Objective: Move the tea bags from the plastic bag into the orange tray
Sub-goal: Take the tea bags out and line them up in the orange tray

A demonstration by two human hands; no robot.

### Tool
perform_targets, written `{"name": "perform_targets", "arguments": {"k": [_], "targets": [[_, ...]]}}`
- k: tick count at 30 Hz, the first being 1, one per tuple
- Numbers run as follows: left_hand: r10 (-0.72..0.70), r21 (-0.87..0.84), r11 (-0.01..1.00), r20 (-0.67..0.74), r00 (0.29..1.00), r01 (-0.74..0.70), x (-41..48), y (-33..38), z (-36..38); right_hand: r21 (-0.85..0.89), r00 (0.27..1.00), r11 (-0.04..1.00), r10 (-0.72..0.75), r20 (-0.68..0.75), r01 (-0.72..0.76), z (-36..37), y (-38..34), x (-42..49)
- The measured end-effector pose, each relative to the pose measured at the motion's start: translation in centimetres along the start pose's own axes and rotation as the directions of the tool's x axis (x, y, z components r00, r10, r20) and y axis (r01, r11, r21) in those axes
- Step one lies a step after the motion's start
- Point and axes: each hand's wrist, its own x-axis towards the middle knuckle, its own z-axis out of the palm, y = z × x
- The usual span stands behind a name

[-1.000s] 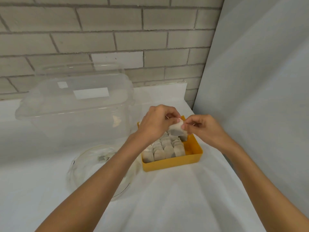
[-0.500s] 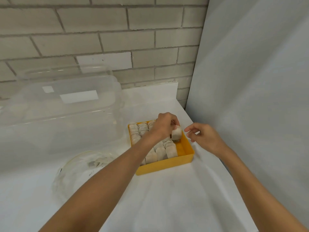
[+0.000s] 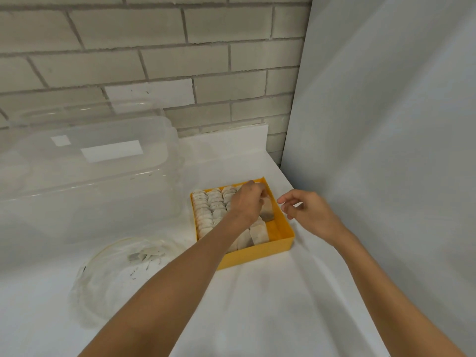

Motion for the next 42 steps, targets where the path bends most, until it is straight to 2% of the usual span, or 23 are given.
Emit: {"name": "perform_targets", "arguments": {"k": [5, 11, 14, 18, 21, 23, 25, 27, 29, 31, 33, 36, 42], "targets": [[0.014, -0.073, 0.997, -0.043, 0.999, -0.017, -1.2, -0.3, -1.7, -0.022, 0.999, 0.999, -0.035, -0.018, 0.034, -0.1, -1.5, -0.3], [-0.002, -0.396, 0.917, -0.118, 0.993, -0.045, -8.0, -3.0, -7.4, -0.012, 0.99, 0.991, -0.137, -0.021, 0.137, 1.2, -5.7, -1.1], [-0.069, -0.489, 0.872, -0.103, 0.992, 0.01, -12.8, -5.3, -11.1, 0.08, 0.978, 0.975, -0.209, 0.024, 0.206, 3.3, -8.9, -1.7], [-0.195, -0.433, 0.888, -0.052, 0.98, 0.154, -18.1, -9.4, -15.0, 0.199, 0.938, 0.945, -0.296, 0.18, 0.259, 7.8, -12.9, -2.4], [-0.233, -0.193, 0.961, -0.193, 0.953, 0.196, -20.3, -13.4, -15.4, 0.228, 0.88, 0.938, -0.327, 0.345, 0.26, 11.9, -15.0, -3.2], [-0.24, -0.098, 0.97, -0.234, 0.942, 0.223, -20.7, -16.0, -14.5, 0.194, 0.831, 0.943, -0.33, 0.448, 0.27, 14.3, -15.9, -3.7], [-0.274, -0.057, 0.962, -0.154, 0.949, 0.269, -20.6, -17.8, -13.2, 0.093, 0.794, 0.947, -0.31, 0.523, 0.308, 16.3, -16.3, -3.7], [-0.303, 0.065, 0.95, -0.058, 0.951, 0.306, -20.0, -19.0, -12.0, -0.054, 0.784, 0.931, -0.271, 0.558, 0.361, 18.1, -16.2, -3.3], [-0.351, 0.095, 0.932, 0.012, 0.936, 0.349, -19.3, -19.9, -11.0, -0.196, 0.806, 0.905, -0.217, 0.551, 0.378, 19.7, -15.7, -2.6], [-0.411, -0.006, 0.91, 0.103, 0.906, 0.414, -18.7, -20.8, -10.4, -0.324, 0.833, 0.866, -0.17, 0.526, 0.381, 21.0, -15.2, -2.2], [-0.444, -0.07, 0.885, 0.175, 0.879, 0.461, -18.4, -21.6, -10.0, -0.373, 0.842, 0.855, -0.125, 0.524, 0.36, 21.9, -14.9, -2.2], [-0.444, -0.102, 0.883, 0.136, 0.886, 0.458, -18.5, -22.1, -9.9, -0.367, 0.843, 0.88, -0.066, 0.535, 0.302, 22.9, -14.8, -2.0], [-0.467, -0.335, 0.804, 0.156, 0.871, 0.491, -18.7, -22.8, -9.8, -0.411, 0.865, 0.877, -0.008, 0.501, 0.247, 24.5, -15.0, -1.5]]}}
